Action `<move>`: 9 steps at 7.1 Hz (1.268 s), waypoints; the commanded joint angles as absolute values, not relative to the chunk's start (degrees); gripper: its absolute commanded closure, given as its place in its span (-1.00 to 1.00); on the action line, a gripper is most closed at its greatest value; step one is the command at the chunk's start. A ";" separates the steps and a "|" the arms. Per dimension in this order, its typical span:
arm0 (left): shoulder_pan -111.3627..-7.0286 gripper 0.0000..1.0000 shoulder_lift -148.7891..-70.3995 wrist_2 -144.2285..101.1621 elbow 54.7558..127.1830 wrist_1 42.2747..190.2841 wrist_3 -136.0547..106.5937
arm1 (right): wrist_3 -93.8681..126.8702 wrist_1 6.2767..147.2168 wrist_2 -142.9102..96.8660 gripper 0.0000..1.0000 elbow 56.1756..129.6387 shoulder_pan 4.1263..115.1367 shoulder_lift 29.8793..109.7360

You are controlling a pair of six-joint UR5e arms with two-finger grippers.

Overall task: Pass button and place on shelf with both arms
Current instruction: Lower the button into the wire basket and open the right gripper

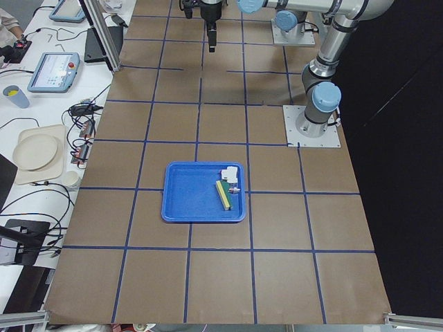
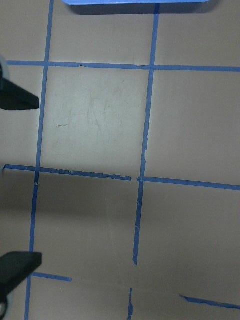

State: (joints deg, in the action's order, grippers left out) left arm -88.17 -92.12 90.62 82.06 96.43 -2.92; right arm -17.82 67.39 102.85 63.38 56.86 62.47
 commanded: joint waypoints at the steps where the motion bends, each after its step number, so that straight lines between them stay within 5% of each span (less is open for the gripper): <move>1: -87.99 -0.99 -92.03 90.62 81.12 97.73 3.03 | -20.56 70.74 103.71 0.65 63.19 55.55 59.78; 3: -87.10 -0.99 -90.97 90.18 82.43 98.35 6.94 | -21.80 72.68 103.45 0.44 63.19 55.55 59.59; 4: -86.75 -0.99 -90.97 90.09 82.01 98.26 6.94 | -21.80 74.25 103.10 0.05 63.37 55.55 59.42; 5: -86.84 -0.99 -90.97 90.09 82.09 98.26 6.94 | -21.88 75.05 103.10 -0.56 63.28 55.55 58.46; 8: -86.75 -0.99 -91.05 90.09 81.47 97.91 6.94 | -21.88 76.20 103.45 -0.66 63.28 55.55 58.27; 9: -86.57 -0.99 -91.05 90.09 81.47 97.91 6.94 | -21.97 76.11 102.75 -0.87 63.19 55.63 59.23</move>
State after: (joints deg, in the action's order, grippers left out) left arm -86.67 -91.05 90.09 81.52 97.94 6.94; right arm -21.90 76.14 103.28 63.27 55.56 58.40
